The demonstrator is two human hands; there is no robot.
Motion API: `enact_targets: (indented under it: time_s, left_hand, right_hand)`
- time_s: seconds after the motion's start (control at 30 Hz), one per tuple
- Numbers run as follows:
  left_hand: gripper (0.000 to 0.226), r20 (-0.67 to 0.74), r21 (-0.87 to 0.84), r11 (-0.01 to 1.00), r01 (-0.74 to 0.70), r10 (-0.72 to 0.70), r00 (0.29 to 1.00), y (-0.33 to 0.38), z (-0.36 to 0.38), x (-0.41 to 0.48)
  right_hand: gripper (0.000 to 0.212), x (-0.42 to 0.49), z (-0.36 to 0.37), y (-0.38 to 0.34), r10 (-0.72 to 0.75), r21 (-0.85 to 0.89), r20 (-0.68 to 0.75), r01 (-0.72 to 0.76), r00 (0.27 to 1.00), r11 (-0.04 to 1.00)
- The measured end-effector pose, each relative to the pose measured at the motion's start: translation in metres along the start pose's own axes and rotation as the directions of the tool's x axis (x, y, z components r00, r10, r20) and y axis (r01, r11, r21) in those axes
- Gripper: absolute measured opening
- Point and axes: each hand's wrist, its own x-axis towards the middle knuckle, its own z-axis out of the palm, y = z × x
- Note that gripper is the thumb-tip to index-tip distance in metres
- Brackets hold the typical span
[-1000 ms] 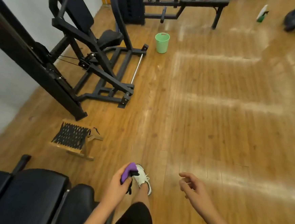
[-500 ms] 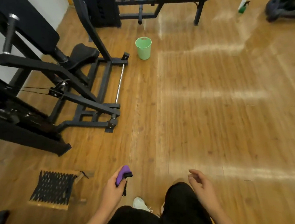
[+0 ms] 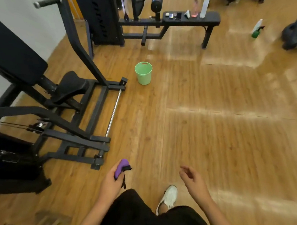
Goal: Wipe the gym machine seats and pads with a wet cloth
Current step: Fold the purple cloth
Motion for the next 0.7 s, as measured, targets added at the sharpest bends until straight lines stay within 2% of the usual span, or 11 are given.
enact_targets:
  time_s: [0.13, 0.37, 0.53, 0.7]
  left_hand:
    - [0.053, 0.002, 0.009, 1.000, 0.025, -0.025, 1.000, 0.056, 0.022, 0.062]
    - [0.056, -0.011, 0.027, 0.999, 0.026, -0.026, 1.000, 0.130, 0.032, 0.206]
    - [0.056, 0.026, 0.048, 0.998, -0.026, 0.025, 0.999, 0.182, 0.009, 0.334]
    - [0.058, 0.045, 0.066, 0.997, -0.028, 0.025, 0.999, 0.222, -0.018, 0.426]
  right_hand:
    - [0.022, 0.074, -0.039, -0.034, 0.041, -0.012, -0.006, -0.041, 0.999, 0.999]
    - [0.023, 0.219, -0.058, -0.106, 0.063, -0.033, 0.008, -0.062, 0.998, 0.998]
    - [0.022, 0.333, -0.053, -0.180, 0.050, -0.013, -0.025, -0.050, 0.998, 0.999]
    - [0.022, 0.419, -0.040, -0.253, 0.046, -0.008, -0.014, -0.046, 0.999, 0.999]
